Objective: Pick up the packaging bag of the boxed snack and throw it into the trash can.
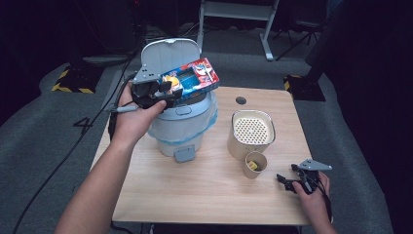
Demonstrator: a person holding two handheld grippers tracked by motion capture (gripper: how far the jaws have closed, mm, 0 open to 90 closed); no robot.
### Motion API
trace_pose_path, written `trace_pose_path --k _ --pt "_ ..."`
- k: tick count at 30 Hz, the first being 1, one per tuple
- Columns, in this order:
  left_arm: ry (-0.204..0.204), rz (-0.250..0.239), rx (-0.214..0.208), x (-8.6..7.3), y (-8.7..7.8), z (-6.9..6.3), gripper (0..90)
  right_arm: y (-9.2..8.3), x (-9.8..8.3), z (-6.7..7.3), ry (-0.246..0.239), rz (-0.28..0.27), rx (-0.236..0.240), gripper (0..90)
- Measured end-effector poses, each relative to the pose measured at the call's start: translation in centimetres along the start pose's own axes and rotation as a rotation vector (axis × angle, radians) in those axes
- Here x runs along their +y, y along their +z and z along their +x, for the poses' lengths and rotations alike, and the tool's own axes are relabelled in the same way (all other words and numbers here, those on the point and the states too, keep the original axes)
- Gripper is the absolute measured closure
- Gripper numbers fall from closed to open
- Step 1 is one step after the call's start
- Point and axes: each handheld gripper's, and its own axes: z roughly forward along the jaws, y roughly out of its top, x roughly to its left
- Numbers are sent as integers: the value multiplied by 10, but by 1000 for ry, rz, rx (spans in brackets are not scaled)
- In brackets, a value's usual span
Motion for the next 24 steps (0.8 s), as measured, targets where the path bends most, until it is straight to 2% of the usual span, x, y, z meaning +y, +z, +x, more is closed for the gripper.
trace_pose_path --k 2,4,6,8,10,12,13,15,17,20,22,24 --pt "-11 8 -22 -2 5 -1 525 0 0 0 0 0 0 184" --pt "-13 4 -26 -3 9 -1 520 0 0 0 0 0 0 184" --pt "-37 -6 -45 -2 12 -1 520 0 0 0 0 0 0 184" --pt "-69 -8 -82 -1 15 -2 521 0 0 0 0 0 0 184" --pt "-85 2 -104 -1 19 -3 518 0 0 0 1 -1 -1 184" --pt "-84 27 -123 -1 24 -5 517 0 0 0 0 0 0 184" --pt "-84 33 -126 -1 26 -7 514 0 0 0 0 0 0 184" --pt "-51 27 -105 -1 27 -8 514 0 0 0 0 0 0 183" --pt "-49 17 -106 -1 24 -9 514 0 0 0 0 -1 -1 184" --pt "-44 1 -95 -2 17 -8 490 0 0 0 0 0 0 184" --pt "-26 -12 -77 -2 11 -6 466 0 0 0 0 0 0 184" --pt "-13 -48 -63 -3 5 -5 451 0 0 0 0 0 0 184"
